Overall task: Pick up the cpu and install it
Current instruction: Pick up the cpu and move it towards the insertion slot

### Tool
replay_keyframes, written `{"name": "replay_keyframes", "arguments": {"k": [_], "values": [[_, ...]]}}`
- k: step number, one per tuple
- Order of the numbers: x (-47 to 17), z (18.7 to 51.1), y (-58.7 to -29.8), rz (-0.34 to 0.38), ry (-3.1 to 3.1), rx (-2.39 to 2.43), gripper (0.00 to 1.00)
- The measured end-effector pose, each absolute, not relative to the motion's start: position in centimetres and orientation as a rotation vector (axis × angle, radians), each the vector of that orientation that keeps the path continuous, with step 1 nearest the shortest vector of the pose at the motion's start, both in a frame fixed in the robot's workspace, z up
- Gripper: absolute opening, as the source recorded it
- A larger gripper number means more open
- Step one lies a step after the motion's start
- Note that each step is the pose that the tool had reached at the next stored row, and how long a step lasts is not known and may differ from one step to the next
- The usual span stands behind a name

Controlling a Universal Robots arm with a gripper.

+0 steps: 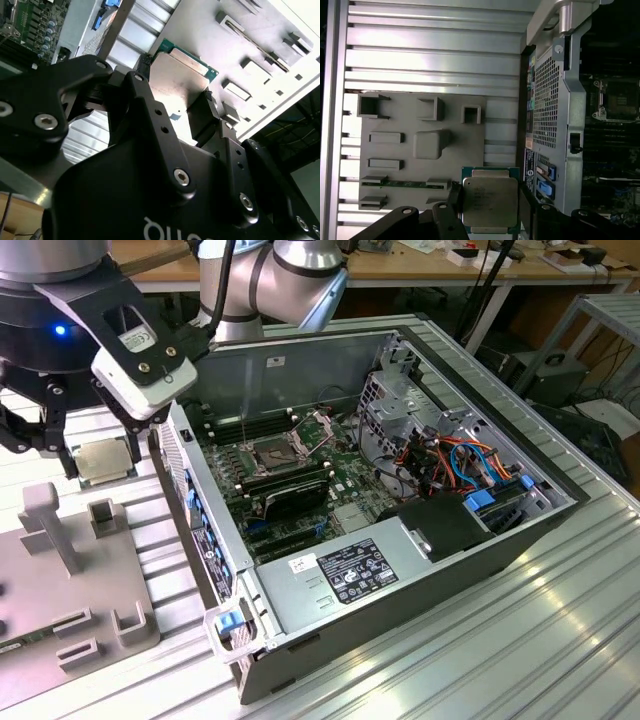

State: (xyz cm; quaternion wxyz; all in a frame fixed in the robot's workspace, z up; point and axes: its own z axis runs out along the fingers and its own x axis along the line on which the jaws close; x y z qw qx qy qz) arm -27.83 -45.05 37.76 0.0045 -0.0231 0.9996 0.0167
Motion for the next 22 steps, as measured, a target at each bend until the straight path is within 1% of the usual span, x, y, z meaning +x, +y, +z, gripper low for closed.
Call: {"name": "replay_keyframes", "arguments": {"k": [22], "values": [[-23.5, 37.8, -45.0, 0.052, 3.131, -0.072, 0.55]]}}
